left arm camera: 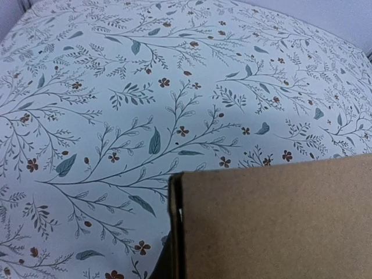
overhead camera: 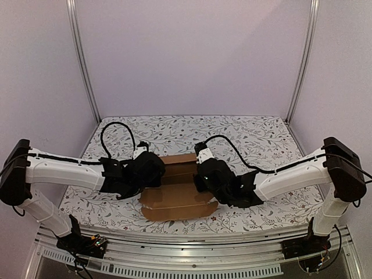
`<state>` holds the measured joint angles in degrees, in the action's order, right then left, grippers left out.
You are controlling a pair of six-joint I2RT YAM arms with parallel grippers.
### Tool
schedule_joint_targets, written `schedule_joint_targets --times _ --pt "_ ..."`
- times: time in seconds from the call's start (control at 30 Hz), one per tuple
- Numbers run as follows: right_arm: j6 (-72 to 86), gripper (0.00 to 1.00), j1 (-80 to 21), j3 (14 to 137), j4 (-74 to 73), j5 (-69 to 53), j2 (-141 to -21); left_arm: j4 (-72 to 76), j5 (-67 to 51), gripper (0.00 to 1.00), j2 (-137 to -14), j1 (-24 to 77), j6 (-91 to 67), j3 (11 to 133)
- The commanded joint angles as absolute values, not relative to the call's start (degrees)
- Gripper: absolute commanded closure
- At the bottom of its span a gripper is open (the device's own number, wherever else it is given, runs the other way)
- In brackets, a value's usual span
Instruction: Fold the paper box
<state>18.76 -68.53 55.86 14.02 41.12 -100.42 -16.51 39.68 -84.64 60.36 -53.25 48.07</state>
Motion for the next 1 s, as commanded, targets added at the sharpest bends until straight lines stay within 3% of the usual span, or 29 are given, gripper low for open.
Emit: schedule_joint_targets --times 0.0,0.1,0.43,0.57,0.97 --pt "18.3 0.9 -69.7 56.1 19.9 44.2 -103.2 -17.6 37.2 1.0 -86.4 62.4 -55.9 50.5" --pt "18.1 1.0 -70.1 56.2 21.9 45.6 -104.6 -18.0 37.1 1.0 -87.1 62.7 -57.5 50.9" --pt "16.1 1.0 -72.3 57.8 22.9 49.9 -106.7 -19.1 37.1 1.0 -88.6 62.9 -59.2 51.9" --pt "16.3 1.0 -72.3 57.6 22.8 49.9 -106.3 -19.2 36.4 0.85 -89.1 62.9 -59.1 52.3" --pt "15.6 1.0 -71.8 58.0 22.5 50.2 -107.5 -18.1 33.9 0.58 -87.8 63.3 -56.8 51.7"
